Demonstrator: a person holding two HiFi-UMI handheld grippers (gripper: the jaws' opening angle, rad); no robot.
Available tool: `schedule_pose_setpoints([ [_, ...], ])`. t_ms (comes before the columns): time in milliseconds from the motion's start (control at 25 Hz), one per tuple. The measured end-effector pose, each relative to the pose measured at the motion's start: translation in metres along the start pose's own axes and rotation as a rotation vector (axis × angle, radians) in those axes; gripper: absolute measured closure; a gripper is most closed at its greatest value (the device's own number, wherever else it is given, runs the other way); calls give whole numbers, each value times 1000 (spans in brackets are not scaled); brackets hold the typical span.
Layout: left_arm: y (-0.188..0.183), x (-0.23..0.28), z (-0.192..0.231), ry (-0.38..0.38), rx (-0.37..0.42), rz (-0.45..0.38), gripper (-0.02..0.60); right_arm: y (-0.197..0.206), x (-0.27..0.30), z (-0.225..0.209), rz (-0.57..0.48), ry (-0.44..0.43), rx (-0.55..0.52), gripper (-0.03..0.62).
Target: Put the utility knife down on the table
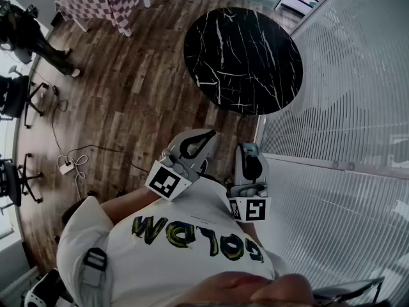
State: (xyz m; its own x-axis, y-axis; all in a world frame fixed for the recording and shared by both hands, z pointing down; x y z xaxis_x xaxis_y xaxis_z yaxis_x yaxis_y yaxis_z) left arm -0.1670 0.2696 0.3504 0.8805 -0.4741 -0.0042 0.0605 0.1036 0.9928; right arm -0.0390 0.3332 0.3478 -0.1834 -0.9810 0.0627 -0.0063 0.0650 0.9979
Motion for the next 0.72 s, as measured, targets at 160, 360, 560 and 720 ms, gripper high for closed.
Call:
schedule_pose_setpoints([
  [160,-3,-2,-3,7,-9,-3,581,-1,-3,3,6,0,-5,522],
  [360,-2,1,-7,13,-9,-4,581,0,-7,0,3,-4,3,522],
  [560,-1,7,-18,10,-5,1,581,-2,-16,-9,-16,-5,18,522],
  [720,4,15,-30,8,7,12,581,2,-25,-20,-12,0,20,522],
])
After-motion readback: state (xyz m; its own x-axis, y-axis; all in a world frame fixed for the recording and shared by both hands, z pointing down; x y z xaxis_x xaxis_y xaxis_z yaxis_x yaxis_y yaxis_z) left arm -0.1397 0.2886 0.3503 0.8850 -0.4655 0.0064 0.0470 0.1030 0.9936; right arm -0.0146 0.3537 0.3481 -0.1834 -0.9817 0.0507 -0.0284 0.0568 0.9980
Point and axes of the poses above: the fingertips, and each gripper's own axes: x forward along the fingers, z to its left, y out of its underside, the point moved 6 cm from there along -x, backward along the fingers, and after that the axes turned 5 degrees about z, right-handed, at the moved point
